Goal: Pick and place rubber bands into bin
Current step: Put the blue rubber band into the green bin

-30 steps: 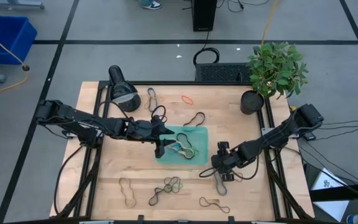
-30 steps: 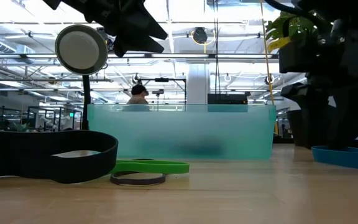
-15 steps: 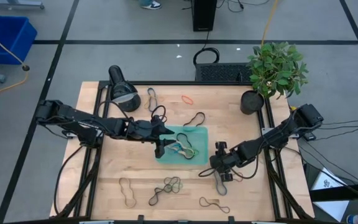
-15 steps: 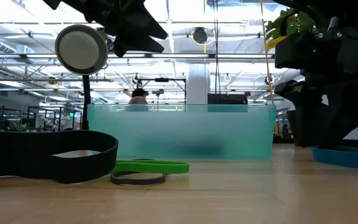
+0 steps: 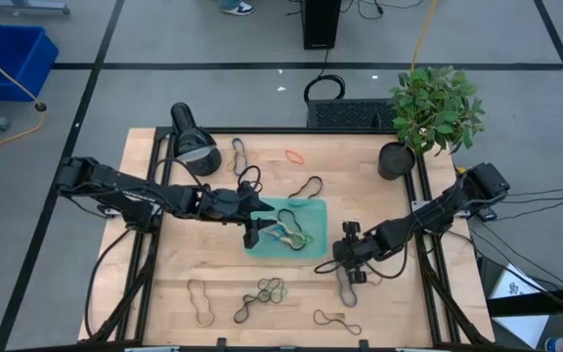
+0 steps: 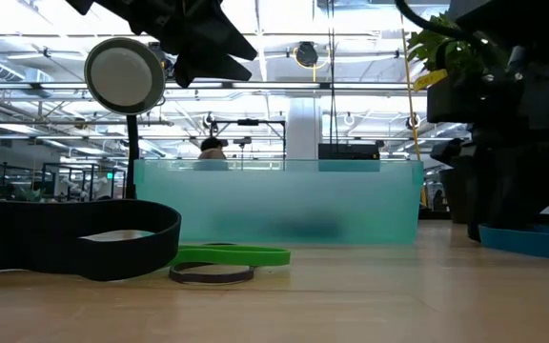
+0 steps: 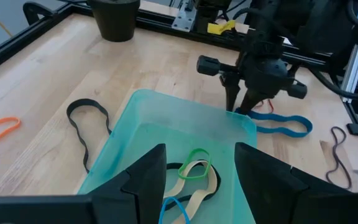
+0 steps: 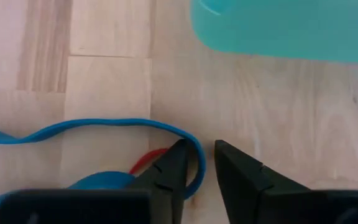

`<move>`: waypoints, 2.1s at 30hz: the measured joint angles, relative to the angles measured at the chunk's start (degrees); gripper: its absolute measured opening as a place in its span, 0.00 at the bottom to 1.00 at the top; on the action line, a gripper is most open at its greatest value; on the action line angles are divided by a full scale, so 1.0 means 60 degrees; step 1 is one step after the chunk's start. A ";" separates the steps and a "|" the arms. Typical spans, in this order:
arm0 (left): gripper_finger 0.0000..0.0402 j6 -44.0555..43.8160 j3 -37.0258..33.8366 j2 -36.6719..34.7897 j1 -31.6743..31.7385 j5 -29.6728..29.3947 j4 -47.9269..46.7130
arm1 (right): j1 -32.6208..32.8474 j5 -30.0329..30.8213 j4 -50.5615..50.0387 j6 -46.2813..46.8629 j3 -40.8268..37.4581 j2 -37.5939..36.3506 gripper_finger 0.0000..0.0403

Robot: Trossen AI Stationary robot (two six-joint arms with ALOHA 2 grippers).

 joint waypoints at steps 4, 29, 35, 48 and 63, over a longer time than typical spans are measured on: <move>0.49 0.0000 0.0000 0.0000 0.0000 0.0002 0.0004 | 0.0009 -0.0035 0.0224 -0.0081 -0.0022 0.0007 0.07; 0.49 -0.0937 0.0000 0.0000 -0.0101 0.0035 0.0027 | 0.0010 0.3346 0.0450 0.0402 -0.0062 -0.3509 0.00; 0.49 -0.0945 -0.0004 0.0000 -0.0131 0.0849 0.0011 | -0.0073 0.3762 0.2811 -0.1798 -0.0062 -0.4728 0.00; 0.49 -0.0964 -0.0004 0.0000 -0.0457 0.1549 -0.0228 | -0.1509 0.2641 0.7715 -0.5694 -0.0026 -0.4027 0.00; 0.49 -0.1740 -0.0004 0.0000 -0.0517 0.1744 -0.0568 | -0.2595 0.1667 0.7711 -0.4557 -0.0029 -0.0540 0.00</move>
